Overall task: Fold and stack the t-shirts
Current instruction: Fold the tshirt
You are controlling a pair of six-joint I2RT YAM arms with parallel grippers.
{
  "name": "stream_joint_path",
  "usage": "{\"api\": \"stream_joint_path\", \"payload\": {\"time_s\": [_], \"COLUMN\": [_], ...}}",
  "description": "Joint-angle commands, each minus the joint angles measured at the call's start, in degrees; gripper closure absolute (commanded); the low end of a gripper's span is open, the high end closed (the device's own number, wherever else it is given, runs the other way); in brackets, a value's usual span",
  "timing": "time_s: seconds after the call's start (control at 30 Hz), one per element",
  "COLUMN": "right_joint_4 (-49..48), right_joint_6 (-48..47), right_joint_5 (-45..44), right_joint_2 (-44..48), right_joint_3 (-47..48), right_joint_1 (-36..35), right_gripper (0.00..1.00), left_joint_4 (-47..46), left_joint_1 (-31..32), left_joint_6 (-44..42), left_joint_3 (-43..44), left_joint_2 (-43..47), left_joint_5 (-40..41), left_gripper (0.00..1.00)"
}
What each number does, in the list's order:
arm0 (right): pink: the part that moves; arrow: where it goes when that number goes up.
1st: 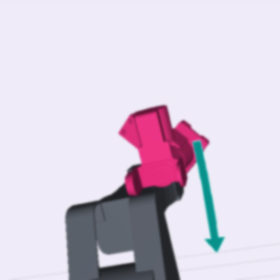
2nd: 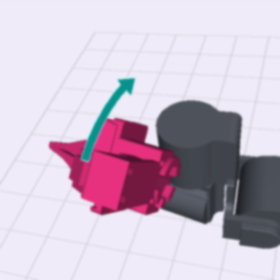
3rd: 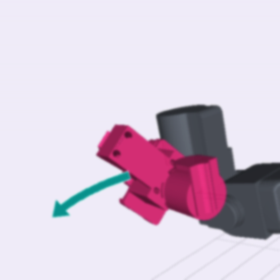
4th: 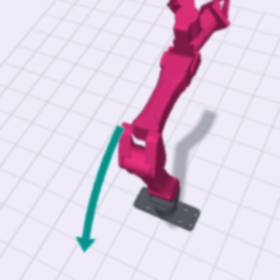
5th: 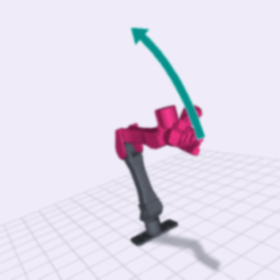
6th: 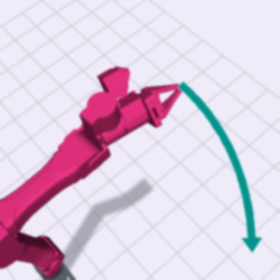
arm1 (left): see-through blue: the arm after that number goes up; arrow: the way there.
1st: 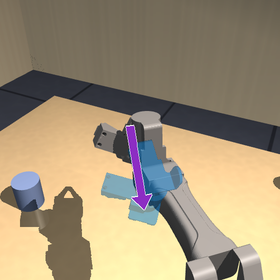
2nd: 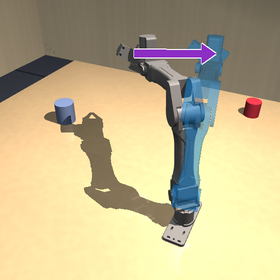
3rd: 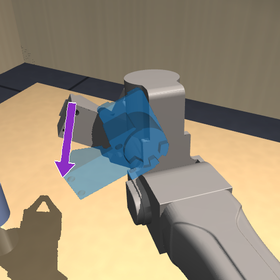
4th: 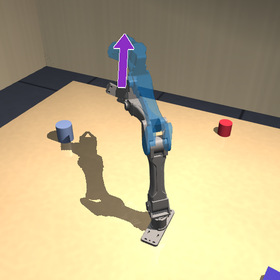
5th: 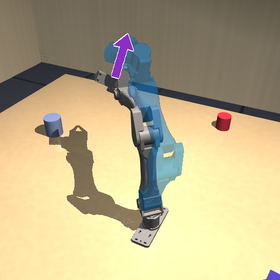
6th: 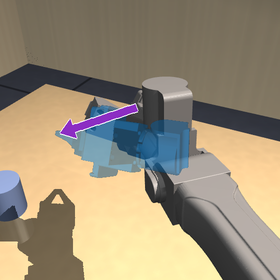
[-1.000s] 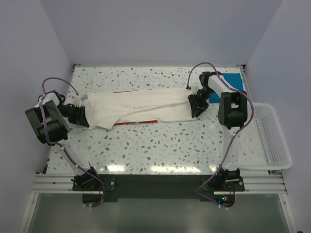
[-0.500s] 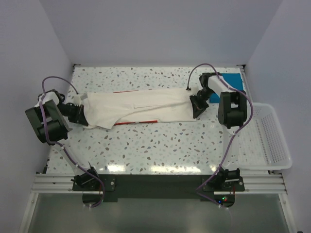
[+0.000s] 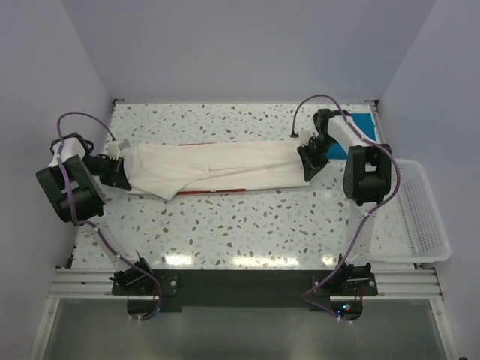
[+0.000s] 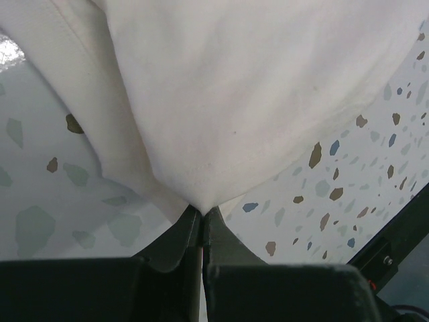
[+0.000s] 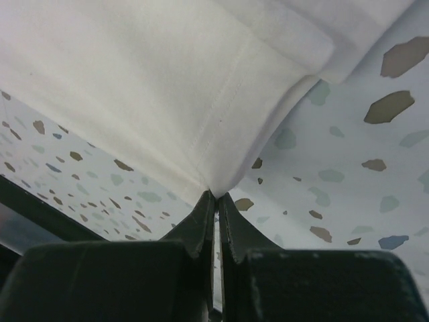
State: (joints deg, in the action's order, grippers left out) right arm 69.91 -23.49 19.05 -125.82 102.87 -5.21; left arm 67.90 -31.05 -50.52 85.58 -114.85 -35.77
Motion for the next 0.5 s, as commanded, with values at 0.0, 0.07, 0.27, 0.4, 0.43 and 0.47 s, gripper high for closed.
{"api": "stream_joint_path", "payload": {"time_s": [0.0,0.07,0.27,0.4,0.43,0.47], "right_joint_4": [-2.05,-4.41,-8.29,-8.74,-8.65,-8.65], "right_joint_6": [-2.97,-3.06,-2.97,-2.71,-2.62,-2.62], "right_joint_5": [-6.56,-7.88,-11.22,-11.58,-11.58,-11.58], "right_joint_2": [3.12,3.65,2.86,3.3,3.73,3.91], "right_joint_3": [-4.51,-7.49,-11.73,-12.34,-12.34,-12.17], "right_joint_1": [0.82,0.73,0.64,0.55,0.55,0.55], "right_gripper": [1.0,1.0,1.0,1.0,1.0,1.0], "left_joint_4": [-1.88,-2.77,-5.67,-8.39,-8.92,-9.79], "left_joint_1": [-1.3,-1.12,0.02,0.29,0.37,0.29], "left_joint_6": [-1.43,-0.63,1.39,4.02,4.64,5.77], "left_joint_3": [-1.72,-2.61,-6.03,-7.79,-8.15,-8.76], "left_joint_2": [2.52,1.91,1.12,0.85,0.77,0.77], "left_joint_5": [1.58,1.67,4.3,5.62,5.97,6.06], "left_gripper": [1.0,1.0,1.0,1.0,1.0,1.0]}}
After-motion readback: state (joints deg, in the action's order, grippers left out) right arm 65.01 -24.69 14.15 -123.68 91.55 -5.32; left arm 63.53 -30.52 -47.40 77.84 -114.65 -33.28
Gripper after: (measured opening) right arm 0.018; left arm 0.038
